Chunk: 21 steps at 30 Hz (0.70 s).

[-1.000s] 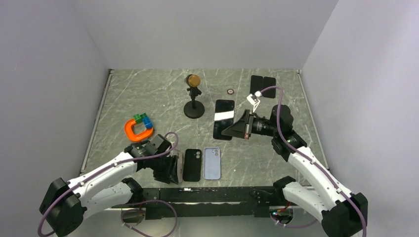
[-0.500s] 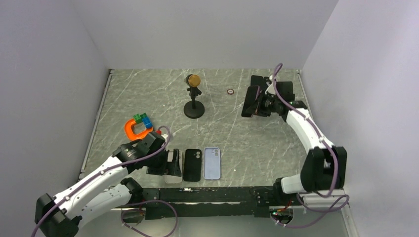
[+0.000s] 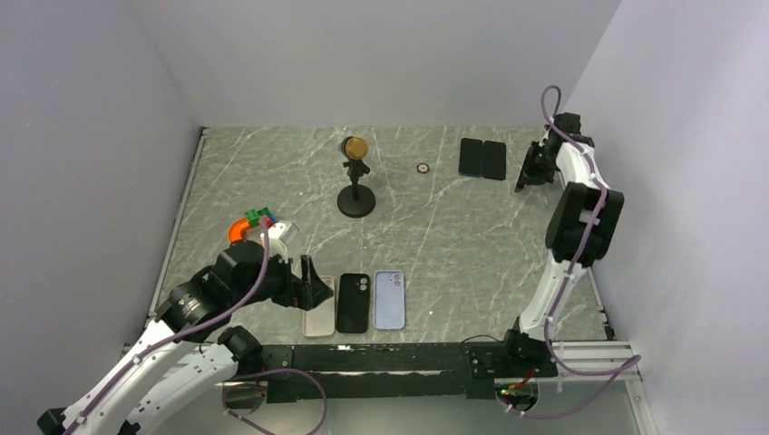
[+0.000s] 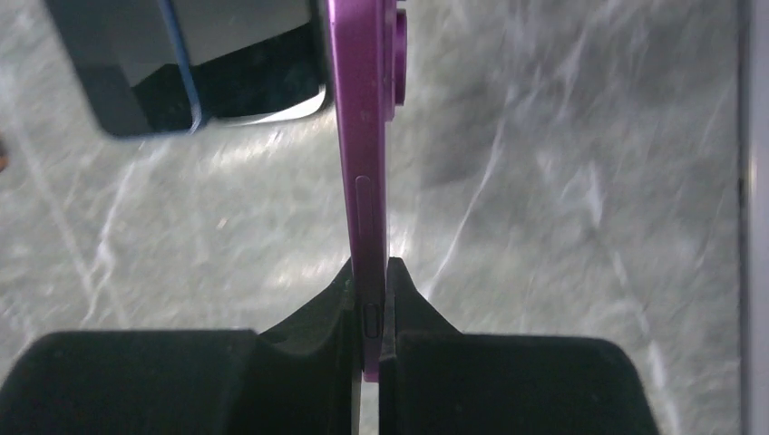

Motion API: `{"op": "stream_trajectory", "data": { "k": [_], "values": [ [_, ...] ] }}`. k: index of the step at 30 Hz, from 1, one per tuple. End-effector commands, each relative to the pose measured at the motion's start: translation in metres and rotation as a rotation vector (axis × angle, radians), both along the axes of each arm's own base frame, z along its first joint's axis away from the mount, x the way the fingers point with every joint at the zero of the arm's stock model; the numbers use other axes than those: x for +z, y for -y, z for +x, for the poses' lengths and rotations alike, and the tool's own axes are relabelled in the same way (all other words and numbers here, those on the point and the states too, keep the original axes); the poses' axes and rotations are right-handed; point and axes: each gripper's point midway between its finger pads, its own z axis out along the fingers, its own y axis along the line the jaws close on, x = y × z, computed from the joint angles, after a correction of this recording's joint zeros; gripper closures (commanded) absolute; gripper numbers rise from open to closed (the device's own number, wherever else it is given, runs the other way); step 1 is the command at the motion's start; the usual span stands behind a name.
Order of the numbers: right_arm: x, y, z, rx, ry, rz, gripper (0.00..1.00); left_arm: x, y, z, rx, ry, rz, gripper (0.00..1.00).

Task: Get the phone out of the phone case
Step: Place the phone at the corner of the board.

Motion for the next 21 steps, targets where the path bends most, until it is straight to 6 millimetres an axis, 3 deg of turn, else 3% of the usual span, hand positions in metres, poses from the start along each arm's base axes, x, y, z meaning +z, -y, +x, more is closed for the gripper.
{"op": "stream_trajectory", "data": {
  "k": [1,4,9,18,21],
  "values": [
    [0.001,0.017,0.037,0.082,-0.012,-0.078,1.0,0.058,0.015,0.007,-0.052,0.178,-0.157,0.0],
    [-0.004,0.025,0.059,0.096,-0.006,-0.07,1.0,0.063,0.009,0.003,-0.053,0.198,-0.15,0.01],
    [0.006,0.027,0.084,0.112,0.081,-0.06,1.0,0.059,0.002,-0.001,-0.038,0.215,-0.149,0.01],
    [0.008,0.016,0.082,0.11,0.076,-0.004,1.0,0.065,0.004,0.004,-0.019,0.227,-0.168,0.01],
    [0.006,0.008,0.078,0.085,0.057,-0.105,1.0,0.067,0.005,0.004,-0.022,0.234,-0.179,0.01]
  ]
}}
